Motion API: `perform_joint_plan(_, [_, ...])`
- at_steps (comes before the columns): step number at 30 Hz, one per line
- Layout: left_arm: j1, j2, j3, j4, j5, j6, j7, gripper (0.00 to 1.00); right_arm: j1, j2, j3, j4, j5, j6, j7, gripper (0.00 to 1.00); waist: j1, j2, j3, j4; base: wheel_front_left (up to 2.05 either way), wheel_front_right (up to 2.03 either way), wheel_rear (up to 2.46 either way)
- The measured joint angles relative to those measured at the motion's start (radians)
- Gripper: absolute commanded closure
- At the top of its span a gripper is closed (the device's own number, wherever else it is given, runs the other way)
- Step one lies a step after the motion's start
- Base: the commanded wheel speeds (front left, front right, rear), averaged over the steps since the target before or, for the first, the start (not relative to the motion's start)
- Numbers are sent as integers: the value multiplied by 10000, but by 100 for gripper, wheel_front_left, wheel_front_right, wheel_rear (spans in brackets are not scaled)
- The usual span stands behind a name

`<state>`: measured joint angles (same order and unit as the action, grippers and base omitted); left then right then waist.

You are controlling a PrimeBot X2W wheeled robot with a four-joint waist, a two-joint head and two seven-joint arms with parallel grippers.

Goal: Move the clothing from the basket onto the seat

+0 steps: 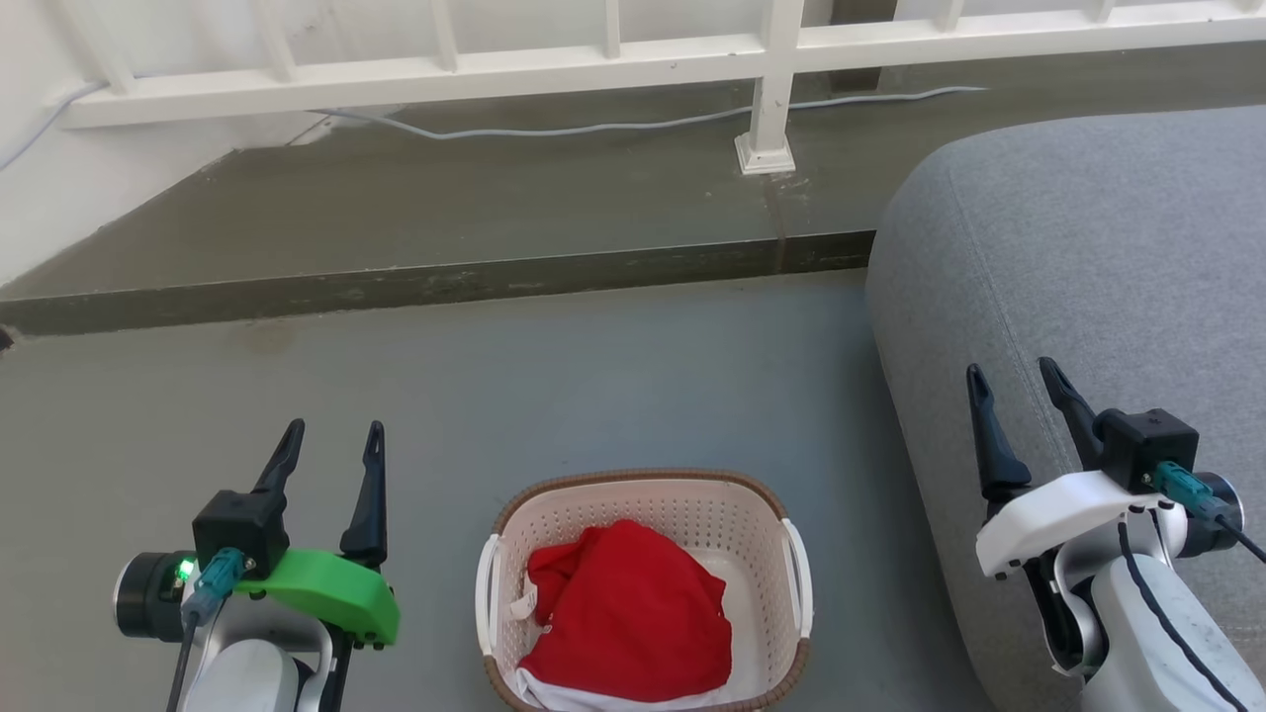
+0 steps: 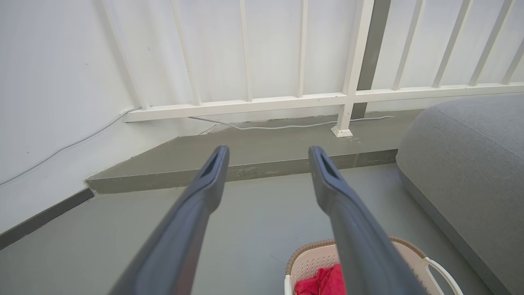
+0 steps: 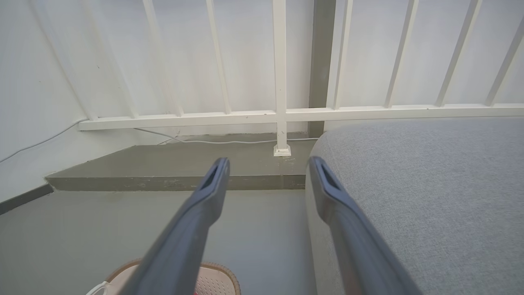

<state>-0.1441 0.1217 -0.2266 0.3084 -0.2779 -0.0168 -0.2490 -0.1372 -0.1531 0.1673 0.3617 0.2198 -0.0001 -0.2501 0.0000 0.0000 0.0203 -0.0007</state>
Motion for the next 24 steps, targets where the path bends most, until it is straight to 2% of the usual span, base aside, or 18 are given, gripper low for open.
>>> perform_joint_plan(9, [-257,-56,-27,-35,15,-23,0,0,-386,59,-42,-253,-40,88,0,0,0,0,436,-85,0,0,0])
perform_joint_plan(24, [-1182,-389,-788,196,119,-414,2,0,-1106,263,-88,-915,-188,263,-4,0,0,0,1915,-307,0,0,0])
